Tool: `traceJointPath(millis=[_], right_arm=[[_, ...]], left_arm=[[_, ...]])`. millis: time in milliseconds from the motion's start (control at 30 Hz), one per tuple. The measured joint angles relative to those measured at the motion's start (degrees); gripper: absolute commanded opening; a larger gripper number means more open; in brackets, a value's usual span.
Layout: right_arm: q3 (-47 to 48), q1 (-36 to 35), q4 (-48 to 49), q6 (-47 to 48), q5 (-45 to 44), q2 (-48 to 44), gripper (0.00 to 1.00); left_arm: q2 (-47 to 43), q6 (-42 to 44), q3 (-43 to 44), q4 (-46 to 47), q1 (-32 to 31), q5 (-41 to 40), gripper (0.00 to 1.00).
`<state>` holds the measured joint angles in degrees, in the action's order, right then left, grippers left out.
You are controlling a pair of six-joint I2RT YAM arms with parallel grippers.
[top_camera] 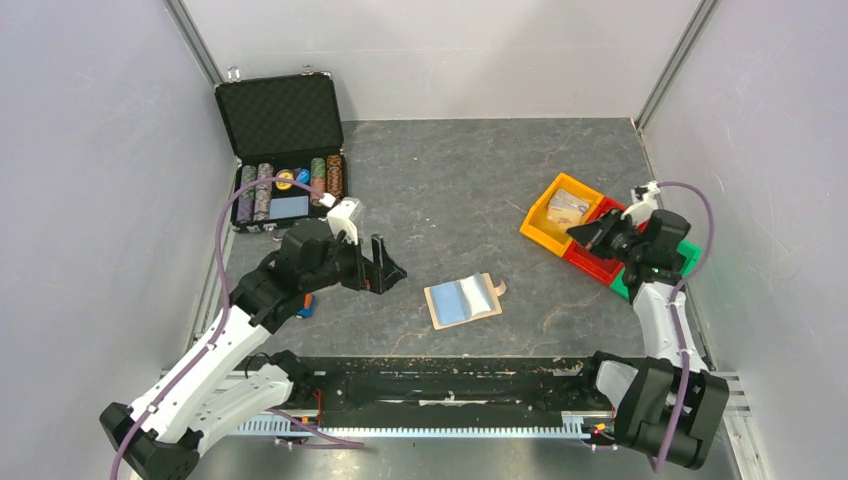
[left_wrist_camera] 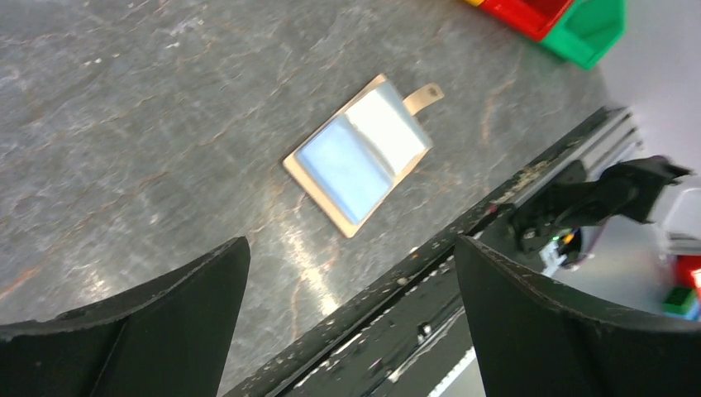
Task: Take the credit cards out of the card holder
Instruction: Place the credit card in the storage box.
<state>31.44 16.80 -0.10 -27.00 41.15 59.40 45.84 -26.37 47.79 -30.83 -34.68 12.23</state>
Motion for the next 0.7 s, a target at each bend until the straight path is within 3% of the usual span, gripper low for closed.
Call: traceJointPath(millis=[267,700], right_arm=[[5.7,10.5,-9.9,6.6,-3.2,0.0,0.0],[8.6,14.5,-14.1,7.8,-11.1,1.5,0.0]], left_arm=[[0.2,3.8,0.0,-5.2,0.0,-1.8,1.0],[-2.8,3.9,0.0,-6.4,0.0,-3.3,1.0]])
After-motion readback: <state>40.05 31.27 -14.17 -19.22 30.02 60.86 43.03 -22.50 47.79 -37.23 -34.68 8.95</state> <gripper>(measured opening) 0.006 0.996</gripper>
